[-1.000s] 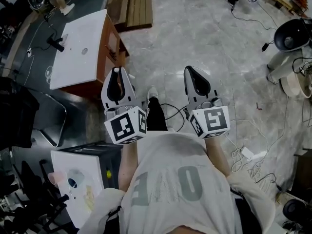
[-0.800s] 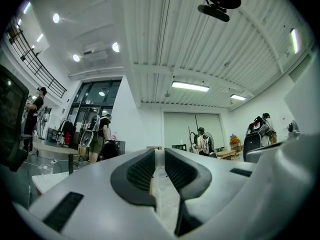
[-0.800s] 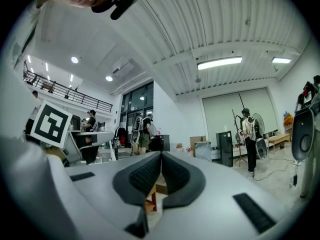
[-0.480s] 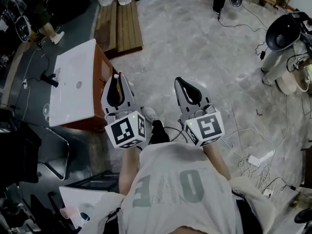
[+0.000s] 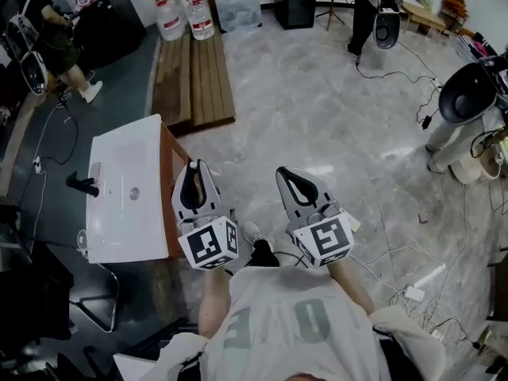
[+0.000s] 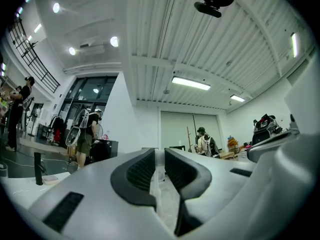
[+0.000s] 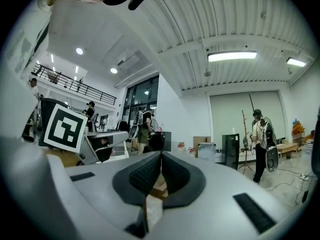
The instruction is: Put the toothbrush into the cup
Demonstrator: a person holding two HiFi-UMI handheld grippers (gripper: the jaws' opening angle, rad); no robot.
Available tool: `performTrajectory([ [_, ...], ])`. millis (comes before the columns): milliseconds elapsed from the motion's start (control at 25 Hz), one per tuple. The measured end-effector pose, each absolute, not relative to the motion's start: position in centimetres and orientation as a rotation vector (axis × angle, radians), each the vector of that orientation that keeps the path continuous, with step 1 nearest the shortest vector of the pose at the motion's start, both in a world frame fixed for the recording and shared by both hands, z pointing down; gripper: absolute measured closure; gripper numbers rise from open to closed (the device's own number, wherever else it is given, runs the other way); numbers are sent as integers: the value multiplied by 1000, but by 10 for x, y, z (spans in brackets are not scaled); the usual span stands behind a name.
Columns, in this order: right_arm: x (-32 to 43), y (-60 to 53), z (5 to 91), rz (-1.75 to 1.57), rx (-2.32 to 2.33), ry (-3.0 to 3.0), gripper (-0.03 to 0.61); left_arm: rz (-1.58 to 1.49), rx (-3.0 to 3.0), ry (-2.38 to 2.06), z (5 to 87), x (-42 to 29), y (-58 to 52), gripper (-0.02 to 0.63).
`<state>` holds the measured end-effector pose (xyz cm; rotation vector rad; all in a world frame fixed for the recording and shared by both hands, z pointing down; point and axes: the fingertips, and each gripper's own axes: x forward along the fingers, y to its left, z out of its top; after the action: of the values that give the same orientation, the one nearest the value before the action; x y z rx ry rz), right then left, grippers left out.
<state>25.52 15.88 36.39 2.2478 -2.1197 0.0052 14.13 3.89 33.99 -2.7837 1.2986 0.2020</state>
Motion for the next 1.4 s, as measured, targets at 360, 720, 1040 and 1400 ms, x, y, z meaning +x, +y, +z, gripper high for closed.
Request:
performTrajectory([
  [360, 261, 19, 358, 49, 2182, -2203, 548, 232, -2761, 1396, 330, 141, -92, 538],
  [720, 211, -99, 354, -7, 1929, -2368, 548, 303, -2622, 1608, 329, 80, -180, 538],
  [1040, 113, -155, 344, -144, 1567, -2603, 548, 278, -2373, 1983, 352, -33, -188, 538],
  [1400, 0, -166, 341, -188, 1112, -2843, 548, 305, -1963, 2354, 357, -148, -145, 538],
])
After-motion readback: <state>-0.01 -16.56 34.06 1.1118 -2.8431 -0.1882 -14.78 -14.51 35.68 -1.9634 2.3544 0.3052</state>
